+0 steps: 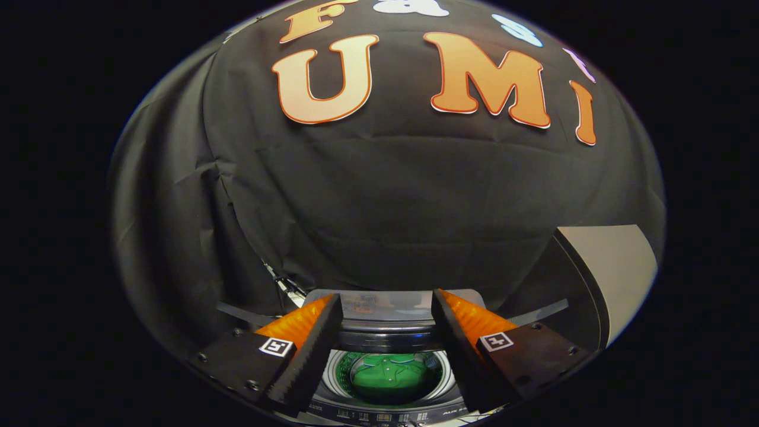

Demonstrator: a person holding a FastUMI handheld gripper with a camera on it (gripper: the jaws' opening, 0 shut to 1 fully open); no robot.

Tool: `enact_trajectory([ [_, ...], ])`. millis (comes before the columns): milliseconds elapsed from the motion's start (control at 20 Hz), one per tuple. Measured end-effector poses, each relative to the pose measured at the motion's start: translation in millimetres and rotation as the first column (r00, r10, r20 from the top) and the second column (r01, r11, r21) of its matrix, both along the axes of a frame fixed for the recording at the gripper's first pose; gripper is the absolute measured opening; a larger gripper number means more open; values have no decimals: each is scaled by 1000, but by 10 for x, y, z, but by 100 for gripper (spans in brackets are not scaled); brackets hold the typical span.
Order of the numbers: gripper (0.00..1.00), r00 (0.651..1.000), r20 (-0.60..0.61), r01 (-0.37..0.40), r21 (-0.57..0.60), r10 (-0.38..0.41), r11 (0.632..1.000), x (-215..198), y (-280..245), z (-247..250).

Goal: Put the clothes into the washing machine and then close the washing machine lid.

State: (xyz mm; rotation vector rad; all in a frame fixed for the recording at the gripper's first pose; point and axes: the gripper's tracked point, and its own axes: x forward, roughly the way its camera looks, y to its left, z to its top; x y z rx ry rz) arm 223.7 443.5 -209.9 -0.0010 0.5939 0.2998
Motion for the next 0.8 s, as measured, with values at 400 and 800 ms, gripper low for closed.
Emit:
enact_trajectory([
  [400,99,998,-57,31,4,-31,1000,-280,-75,-380],
  [800,98,981,-193,4,-17,-7,1000,-607,-32,-934],
])
